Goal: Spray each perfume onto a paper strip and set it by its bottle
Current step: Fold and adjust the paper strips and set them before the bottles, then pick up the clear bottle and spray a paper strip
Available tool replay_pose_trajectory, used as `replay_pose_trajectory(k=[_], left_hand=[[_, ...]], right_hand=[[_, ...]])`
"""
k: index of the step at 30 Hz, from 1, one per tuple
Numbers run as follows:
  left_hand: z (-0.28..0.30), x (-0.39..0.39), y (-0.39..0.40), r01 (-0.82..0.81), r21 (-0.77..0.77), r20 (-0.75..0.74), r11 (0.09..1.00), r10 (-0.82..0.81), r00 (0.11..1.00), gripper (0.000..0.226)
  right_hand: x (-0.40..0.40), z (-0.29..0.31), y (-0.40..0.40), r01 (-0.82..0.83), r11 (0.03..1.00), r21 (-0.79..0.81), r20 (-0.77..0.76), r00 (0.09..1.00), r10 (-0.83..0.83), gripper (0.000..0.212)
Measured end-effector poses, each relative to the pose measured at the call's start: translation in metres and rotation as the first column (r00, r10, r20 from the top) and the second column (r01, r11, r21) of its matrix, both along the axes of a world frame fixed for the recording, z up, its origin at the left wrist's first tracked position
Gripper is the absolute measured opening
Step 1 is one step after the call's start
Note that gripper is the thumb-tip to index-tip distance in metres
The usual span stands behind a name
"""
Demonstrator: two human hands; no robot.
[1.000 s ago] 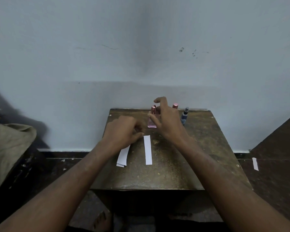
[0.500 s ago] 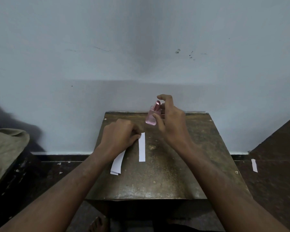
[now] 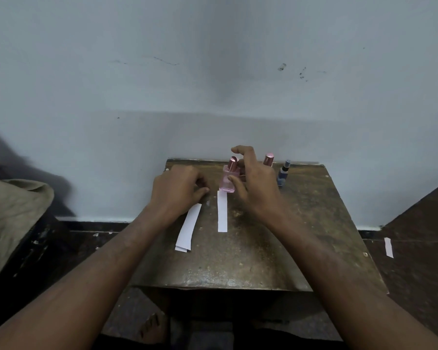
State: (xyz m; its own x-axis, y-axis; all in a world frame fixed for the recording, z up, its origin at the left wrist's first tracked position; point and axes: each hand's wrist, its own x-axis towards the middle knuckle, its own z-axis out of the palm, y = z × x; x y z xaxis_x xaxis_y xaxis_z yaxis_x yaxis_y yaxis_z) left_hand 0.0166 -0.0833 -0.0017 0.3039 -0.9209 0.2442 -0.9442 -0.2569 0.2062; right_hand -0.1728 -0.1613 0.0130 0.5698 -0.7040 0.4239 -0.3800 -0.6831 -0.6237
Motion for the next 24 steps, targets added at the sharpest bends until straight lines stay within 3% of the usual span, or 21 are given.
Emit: replay_pose_trajectory(k=[11, 17, 21, 24], left_hand=[[0.002, 0.006, 0.005, -0.009, 0.072, -0.005, 0.997, 0.010, 1.000, 0.021], [0.006, 0.008, 0.005, -0.024, 0.158, -0.109, 0.987, 0.041, 0.993, 0.026], [0.006, 0.005, 0.016, -0.125, 0.217, -0.172, 0.968, 0.165, 0.971, 0.051], [0.008, -0.003, 0.027, -0.151, 0.264, -0.212, 0.953, 0.210, 0.954, 0.055]], right_hand=[[0.012, -0.008, 0.002, -0.022, 0.999, -0.047, -0.099, 0.995, 0.018, 0.057], [0.008, -0.007, -0.002, -0.031, 0.999, -0.039, -0.149, 0.989, 0.025, 0.063], [-0.002, 0.008, 0.006, 0.048, 0.994, -0.100, -0.050, 0.997, -0.053, 0.062], [-0.006, 0.017, 0.022, 0.105, 0.985, -0.134, 0.021, 0.994, -0.103, 0.053]])
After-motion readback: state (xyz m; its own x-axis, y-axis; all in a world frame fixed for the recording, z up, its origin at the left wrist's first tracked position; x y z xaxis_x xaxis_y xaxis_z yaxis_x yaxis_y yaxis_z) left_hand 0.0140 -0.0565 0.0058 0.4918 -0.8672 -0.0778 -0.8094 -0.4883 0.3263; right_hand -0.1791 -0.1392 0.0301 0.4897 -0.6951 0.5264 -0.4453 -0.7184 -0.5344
